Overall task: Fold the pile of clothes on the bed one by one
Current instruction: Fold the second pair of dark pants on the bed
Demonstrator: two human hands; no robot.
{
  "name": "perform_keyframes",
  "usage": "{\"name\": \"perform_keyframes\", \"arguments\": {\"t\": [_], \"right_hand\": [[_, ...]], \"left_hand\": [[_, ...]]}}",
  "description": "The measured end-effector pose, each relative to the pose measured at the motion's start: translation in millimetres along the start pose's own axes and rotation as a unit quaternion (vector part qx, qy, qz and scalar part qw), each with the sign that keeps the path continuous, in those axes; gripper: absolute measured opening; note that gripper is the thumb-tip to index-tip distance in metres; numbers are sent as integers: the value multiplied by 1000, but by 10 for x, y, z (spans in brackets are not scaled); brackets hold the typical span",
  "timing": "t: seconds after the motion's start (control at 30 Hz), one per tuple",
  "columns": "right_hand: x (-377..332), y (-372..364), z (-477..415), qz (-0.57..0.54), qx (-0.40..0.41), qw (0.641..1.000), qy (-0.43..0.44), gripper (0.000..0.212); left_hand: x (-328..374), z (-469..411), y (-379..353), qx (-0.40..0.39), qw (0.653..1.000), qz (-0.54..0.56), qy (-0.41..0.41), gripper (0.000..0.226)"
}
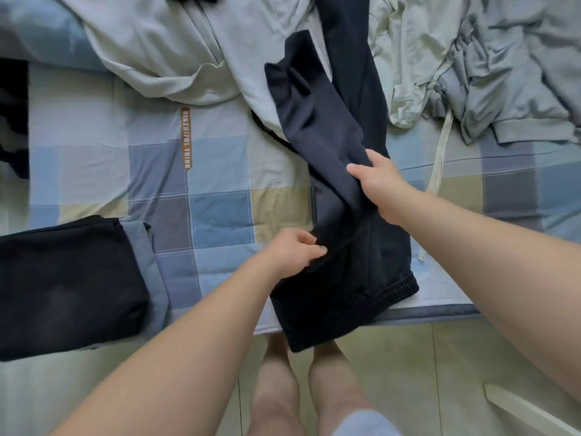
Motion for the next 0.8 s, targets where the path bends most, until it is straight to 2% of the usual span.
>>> {"name": "perform_keyframes", "arguments": {"t": [0.07,0.1,0.17,0.23,0.3,0.37,0.47,0.53,0.6,0.67,0.7,0.73,0.8], "right_hand": [[-259,99,526,37,-29,998,39,23],[-392,146,799,44,-47,996,53,23],[-637,242,1335,47,-84,992,75,23],[-860,346,1827,63,-118,986,94,21],[-1064,443,2275,94,-147,978,117,22],[-1282,572,2654,120,-152,970,149,24],[-1611,826,3108,135,-131,962,197,28],[-1803,1034,3332,142,-114,957,226,26],[-1949,1233,3497,144,-103,953,248,22],[-2067,1423,3616,143,-100,949,262,20],[-2112,1514,3659,143,-101,948,267,19],[-2154,1601,3690,147,-103,945,272,17],[-2201,1778,3724,163,-107,940,279,15]], "left_hand": [[230,330,394,140,982,-109,-58,11],[378,543,591,209,965,-133,-92,14],[699,967,795,266,934,-148,-184,39],[1029,1323,695,214,916,-211,-266,77],[1248,1629,475,146,900,-278,-302,97],[1377,1862,299,90,897,-301,-312,91],[1498,2143,74,16,900,-287,-327,53],[1621,2329,-8,7,896,-263,-358,35],[1746,2494,-45,-8,905,-185,-384,38],[1846,2618,-109,-45,922,-94,-372,65],[1916,2662,-160,-52,922,-83,-375,74],[2007,2711,-217,-44,916,-98,-386,73],[2193,2773,-325,-2,900,-137,-414,41]]}}
Point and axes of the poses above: each hand's wrist, its own z-axis away from the middle knuckle, its own y-axis out of the back of the hand, x = y × z, the point moved 10 cm from there along -z, towards the middle knuckle, and after that the axes turned 4 degrees about z, right-handed, at the moved point
